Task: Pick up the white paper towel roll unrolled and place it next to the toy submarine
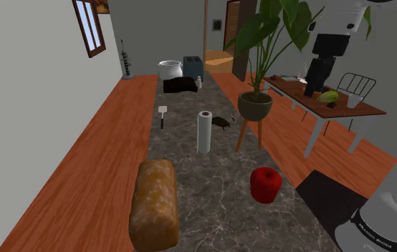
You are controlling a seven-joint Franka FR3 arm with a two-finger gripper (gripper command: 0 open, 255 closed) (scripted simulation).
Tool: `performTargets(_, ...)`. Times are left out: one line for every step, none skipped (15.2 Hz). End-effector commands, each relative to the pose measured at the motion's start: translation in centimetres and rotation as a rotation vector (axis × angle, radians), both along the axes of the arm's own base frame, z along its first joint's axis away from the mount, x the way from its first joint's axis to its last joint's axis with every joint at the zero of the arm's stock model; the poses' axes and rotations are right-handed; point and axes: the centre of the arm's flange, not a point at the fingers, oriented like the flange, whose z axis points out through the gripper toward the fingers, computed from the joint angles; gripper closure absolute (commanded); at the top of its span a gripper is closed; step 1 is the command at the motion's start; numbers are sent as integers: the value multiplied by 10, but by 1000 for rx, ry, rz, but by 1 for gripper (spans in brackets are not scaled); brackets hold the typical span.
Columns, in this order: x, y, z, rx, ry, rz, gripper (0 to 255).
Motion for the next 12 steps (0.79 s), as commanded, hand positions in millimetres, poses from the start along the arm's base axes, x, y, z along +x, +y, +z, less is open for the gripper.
performTargets(0,0,0,0,0,0,0)
performTargets(12,2,-6,-1,-2,14,0)
performTargets(23,5,-11,-3,-3,29,0)
performTargets(35,7,-17,-4,-5,43,0)
performTargets(47,10,-22,-6,-6,57,0)
performTargets(58,13,-28,-7,-8,72,0)
performTargets(70,16,-33,-9,-9,86,0)
performTargets(82,19,-39,-10,-11,100,0)
performTargets(93,23,-44,-12,-12,115,0)
performTargets(104,26,-50,-13,-14,129,0)
performTargets(116,30,-55,-15,-15,143,0)
performTargets(127,34,-60,-16,-17,158,0)
